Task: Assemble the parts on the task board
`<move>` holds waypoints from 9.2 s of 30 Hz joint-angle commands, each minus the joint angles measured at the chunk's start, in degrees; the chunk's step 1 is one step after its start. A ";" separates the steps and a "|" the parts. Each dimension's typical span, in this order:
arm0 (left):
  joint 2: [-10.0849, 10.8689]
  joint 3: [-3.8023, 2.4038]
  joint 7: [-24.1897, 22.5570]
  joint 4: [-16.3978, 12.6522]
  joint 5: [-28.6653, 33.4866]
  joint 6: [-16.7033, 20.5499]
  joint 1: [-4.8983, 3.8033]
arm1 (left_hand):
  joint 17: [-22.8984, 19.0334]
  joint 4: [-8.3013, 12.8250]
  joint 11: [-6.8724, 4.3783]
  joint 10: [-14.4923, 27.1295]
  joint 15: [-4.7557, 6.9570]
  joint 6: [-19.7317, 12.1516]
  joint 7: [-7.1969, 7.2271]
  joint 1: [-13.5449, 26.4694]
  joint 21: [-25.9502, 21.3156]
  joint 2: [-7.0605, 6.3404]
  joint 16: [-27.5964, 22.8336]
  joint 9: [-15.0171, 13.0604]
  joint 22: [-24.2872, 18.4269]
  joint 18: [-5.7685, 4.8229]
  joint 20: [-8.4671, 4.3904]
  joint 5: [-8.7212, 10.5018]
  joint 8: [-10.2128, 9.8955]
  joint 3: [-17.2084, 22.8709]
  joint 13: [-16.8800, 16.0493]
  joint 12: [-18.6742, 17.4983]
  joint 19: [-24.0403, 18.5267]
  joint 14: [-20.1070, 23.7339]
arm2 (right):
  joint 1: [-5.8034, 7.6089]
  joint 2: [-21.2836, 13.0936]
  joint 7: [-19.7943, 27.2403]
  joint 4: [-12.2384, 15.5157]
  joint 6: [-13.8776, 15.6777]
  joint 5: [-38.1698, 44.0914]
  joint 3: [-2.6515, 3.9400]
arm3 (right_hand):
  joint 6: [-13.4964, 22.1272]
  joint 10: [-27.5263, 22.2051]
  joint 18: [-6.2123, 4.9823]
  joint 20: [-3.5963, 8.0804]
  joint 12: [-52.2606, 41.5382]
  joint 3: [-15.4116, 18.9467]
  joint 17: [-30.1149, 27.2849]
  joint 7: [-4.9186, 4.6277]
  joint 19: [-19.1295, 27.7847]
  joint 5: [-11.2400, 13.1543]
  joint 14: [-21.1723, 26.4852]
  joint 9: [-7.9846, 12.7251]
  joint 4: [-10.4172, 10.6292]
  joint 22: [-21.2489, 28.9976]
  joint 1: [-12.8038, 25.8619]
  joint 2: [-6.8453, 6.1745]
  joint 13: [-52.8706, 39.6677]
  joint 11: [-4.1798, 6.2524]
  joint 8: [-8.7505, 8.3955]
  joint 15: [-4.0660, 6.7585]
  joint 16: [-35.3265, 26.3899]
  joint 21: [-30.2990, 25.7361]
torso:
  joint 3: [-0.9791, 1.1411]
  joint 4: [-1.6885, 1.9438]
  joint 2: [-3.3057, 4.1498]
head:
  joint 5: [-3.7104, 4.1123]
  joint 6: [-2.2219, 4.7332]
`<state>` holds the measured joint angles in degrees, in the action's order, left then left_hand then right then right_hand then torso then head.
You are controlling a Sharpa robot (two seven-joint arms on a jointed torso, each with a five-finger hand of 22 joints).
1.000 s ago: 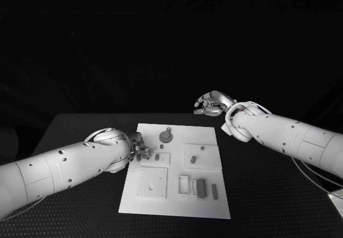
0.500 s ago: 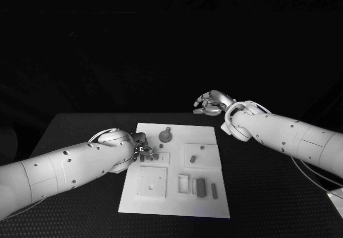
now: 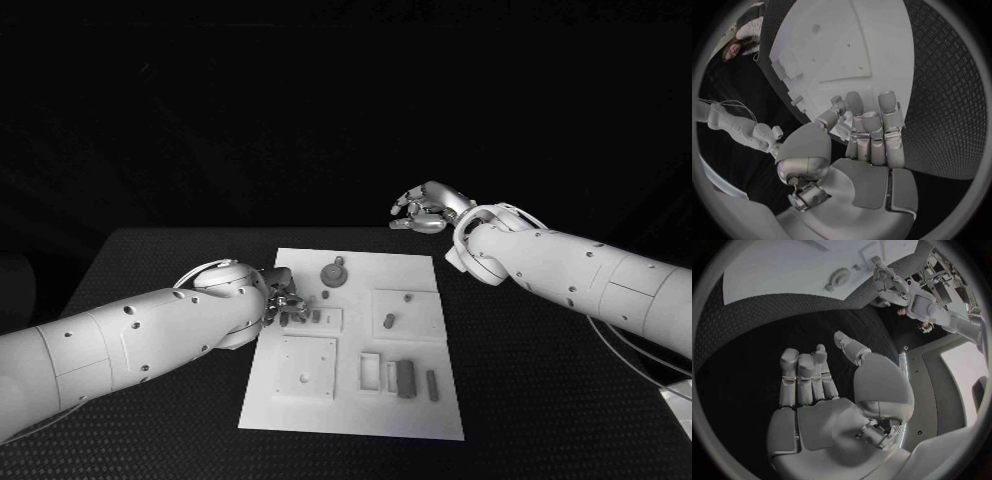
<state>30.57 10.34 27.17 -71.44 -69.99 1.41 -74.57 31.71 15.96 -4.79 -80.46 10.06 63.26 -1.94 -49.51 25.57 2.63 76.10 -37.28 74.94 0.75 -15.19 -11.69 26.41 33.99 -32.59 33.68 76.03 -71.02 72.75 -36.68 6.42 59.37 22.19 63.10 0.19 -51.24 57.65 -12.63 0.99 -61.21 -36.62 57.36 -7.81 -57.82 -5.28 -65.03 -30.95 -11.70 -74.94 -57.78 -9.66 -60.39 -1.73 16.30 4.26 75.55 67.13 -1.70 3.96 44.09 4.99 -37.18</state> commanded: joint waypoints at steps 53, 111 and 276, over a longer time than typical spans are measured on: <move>2.64 0.45 1.57 -2.56 -3.62 4.12 1.15 | 0.09 0.70 -0.26 -0.27 0.74 3.08 1.10 -0.52 2.09 0.52 1.11 -0.59 1.38 -0.75 0.24 -2.35 1.16 1.32 -0.30 1.39 0.31 -0.67 | -0.03 -0.29 0.65 0.15 -0.61 0.14 0.03 | 0.00 -0.20 -2.37 0.14 -0.30 0.04 -0.09 -0.41 0.02 -0.11 0.37 -0.13 0.26 -0.20 0.23 -0.08 0.16 -0.09 -0.30 0.00 0.00 -0.24 | 0.04 -0.02 0.02 | 0.07 -0.02; 3.57 0.35 0.03 -4.30 -3.57 12.35 2.30 | -0.40 0.59 -0.21 0.00 0.84 2.47 0.97 -0.92 2.58 0.44 0.74 -0.52 1.20 -0.58 0.08 0.76 1.17 1.56 0.06 1.42 0.09 -0.78 | -0.03 -0.53 0.69 0.31 -0.65 0.14 0.03 | 0.01 -0.22 -2.37 0.14 -0.35 0.05 -0.10 -0.41 0.01 -0.11 0.37 -0.19 0.27 -0.24 0.24 -0.05 0.22 -0.09 -0.33 0.00 0.02 -0.26 | 0.04 -0.02 0.02 | 0.03 -0.25; 2.96 -0.18 -5.05 -1.88 3.89 17.89 4.52 | -1.99 -5.45 3.56 8.32 -2.45 -11.48 -3.32 11.51 0.11 -11.72 0.15 1.03 0.40 1.59 1.63 8.91 -3.68 -6.79 1.26 -0.30 -2.65 2.25 | -0.29 -0.41 0.79 0.05 -1.00 0.10 0.03 | 0.07 -0.30 -2.37 0.11 -0.47 0.10 -0.18 -0.43 0.01 -0.11 0.42 -0.36 0.43 -0.32 0.46 -0.08 0.43 -0.11 -0.46 -0.02 0.03 -0.38 | 0.06 -0.05 0.01 | 0.41 -0.55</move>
<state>33.61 9.86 24.32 -73.42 -71.62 17.75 -70.49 29.67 10.36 -1.25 -72.34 7.85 55.15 -1.91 -38.20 25.99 -8.68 75.87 -37.98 74.90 0.91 -13.79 -2.92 23.22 27.29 -31.38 33.49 73.39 -68.67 72.50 -37.14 6.64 59.42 21.74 63.10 0.19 -51.26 57.65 -12.63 0.98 -61.36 -36.45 57.25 -7.82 -57.80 -5.28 -65.03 -31.21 -11.53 -74.92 -57.78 -9.66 -60.02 -1.73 16.08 4.26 75.55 67.13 -1.65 3.89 44.11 5.37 -37.78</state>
